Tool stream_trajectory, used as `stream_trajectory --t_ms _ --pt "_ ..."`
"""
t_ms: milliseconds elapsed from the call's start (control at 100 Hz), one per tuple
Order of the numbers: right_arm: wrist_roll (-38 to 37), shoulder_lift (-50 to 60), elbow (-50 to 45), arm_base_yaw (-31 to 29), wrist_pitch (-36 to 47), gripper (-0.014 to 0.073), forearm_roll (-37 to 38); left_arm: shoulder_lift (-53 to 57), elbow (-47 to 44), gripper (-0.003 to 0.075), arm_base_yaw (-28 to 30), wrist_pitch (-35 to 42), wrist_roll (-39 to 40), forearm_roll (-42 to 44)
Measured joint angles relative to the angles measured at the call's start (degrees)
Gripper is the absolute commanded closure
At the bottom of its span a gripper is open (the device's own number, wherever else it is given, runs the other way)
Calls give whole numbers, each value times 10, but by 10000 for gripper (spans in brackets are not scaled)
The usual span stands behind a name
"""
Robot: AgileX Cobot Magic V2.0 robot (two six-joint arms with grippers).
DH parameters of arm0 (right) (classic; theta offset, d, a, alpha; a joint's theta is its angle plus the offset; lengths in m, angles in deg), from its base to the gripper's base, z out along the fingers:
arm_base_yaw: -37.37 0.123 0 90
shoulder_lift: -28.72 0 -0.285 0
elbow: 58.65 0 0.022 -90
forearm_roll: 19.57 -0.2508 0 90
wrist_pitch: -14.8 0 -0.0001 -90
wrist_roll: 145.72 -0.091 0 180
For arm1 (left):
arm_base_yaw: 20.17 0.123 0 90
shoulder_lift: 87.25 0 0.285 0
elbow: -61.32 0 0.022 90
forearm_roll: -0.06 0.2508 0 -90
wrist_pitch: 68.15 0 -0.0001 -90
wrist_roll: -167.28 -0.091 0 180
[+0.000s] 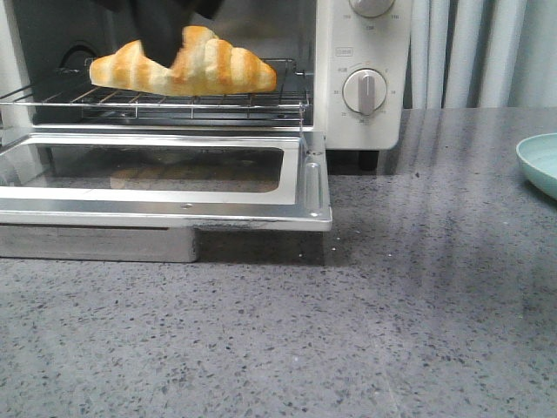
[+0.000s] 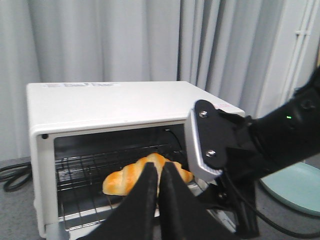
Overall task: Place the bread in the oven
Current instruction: 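Lower the croissant onto the wire rack and open the right gripper, then withdraw the right gripper out of the oven back toward the plate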
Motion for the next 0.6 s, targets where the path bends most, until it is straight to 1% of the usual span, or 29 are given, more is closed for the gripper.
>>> stream_trajectory --t_ms 250,420,600 --pt "-2 32 1 69 -7 201 -3 90 -40 741 79 -1 17 11" --pt "-17 40 1 81 -40 201 -8 156 -94 741 122 -2 17 38" --pt "-49 40 1 82 -72 201 -21 179 -146 741 131 -2 17 56"
